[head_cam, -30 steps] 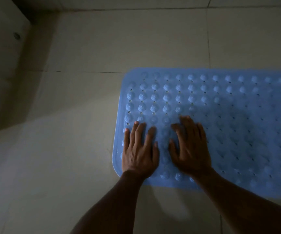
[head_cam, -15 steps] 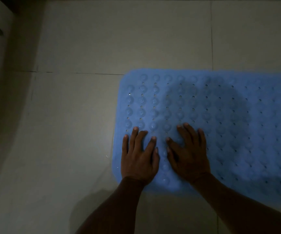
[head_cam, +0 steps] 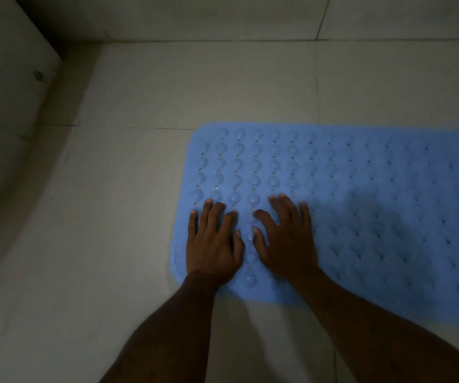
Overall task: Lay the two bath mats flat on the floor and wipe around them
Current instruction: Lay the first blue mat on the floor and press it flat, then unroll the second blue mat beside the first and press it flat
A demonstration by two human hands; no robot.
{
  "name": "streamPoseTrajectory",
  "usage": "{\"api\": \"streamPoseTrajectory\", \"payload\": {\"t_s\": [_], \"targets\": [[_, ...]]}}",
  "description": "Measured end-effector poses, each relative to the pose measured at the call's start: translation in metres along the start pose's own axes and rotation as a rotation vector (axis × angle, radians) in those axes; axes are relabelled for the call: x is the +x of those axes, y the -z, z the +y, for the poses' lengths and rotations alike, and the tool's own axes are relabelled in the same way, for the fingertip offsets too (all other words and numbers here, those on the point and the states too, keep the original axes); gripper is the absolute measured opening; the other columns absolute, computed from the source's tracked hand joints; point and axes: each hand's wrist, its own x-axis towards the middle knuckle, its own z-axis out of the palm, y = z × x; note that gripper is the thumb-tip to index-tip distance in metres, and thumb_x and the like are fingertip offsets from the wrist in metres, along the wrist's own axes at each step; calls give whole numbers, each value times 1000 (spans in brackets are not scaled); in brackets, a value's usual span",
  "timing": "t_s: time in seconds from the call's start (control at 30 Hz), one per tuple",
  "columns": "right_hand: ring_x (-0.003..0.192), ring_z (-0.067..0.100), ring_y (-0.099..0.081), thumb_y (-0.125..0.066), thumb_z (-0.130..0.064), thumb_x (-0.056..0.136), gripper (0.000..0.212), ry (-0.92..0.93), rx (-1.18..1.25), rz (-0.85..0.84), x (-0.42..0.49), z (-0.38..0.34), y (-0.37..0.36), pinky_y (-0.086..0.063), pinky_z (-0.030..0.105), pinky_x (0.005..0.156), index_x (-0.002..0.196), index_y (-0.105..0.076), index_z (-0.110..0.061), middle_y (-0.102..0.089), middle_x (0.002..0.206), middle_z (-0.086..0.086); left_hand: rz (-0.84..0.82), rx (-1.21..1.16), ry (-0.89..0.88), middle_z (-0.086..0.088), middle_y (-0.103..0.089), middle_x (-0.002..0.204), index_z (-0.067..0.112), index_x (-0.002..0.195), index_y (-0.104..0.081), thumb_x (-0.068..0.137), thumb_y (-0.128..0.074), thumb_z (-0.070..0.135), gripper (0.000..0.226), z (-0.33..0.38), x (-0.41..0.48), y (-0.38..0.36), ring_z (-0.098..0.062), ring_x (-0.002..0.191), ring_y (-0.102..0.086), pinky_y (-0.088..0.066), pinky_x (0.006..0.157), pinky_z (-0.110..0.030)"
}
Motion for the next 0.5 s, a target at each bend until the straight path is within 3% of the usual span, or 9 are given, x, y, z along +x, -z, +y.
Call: {"api": "streamPoseTrajectory", "payload": {"t_s": [0.1,0.2,0.33,0.43,0.5], "targets": [[142,31,-43,-52,-44,92,42,27,57,-94,-3,9,7,-29,59,115,127,-64,-26,-51,148,11,-69,61,84,-14,-47,152,15,140,-54,95,-41,37,52,18,-3,5,-37,149,-33,-29,118,-57],[136,27,-51,-45,-48,87,49,122,44,-193,-18,35,32,-41,56,108,127,-65,-25,-57,143,8,-304,62,259,-15,-18,167,12,158,-27,101,-39,38,64,60,-7,19,-38,155,-9,-13,124,-50],[107,31,-71,-49,-47,70,51,45,-47,-260,-36,119,106,-55,55,86,105,-75,-20,-73,112,11,-466,149,68,-10,6,170,16,162,-1,104,-32,46,73,127,7,50,-35,156,7,-5,126,-47],[122,30,-60,-53,-45,82,53,-113,-124,-236,-20,207,181,-44,44,101,130,-59,-23,-60,129,9,-462,232,-61,-5,11,170,22,162,6,105,-31,48,73,181,53,68,-32,156,9,-3,126,-48],[126,29,-52,-51,-45,92,53,-205,-162,-251,-7,251,228,-40,40,102,141,-46,-24,-52,135,7,-413,230,-118,-5,8,171,25,162,6,104,-32,49,73,224,87,83,-32,157,7,-5,126,-49]]}}
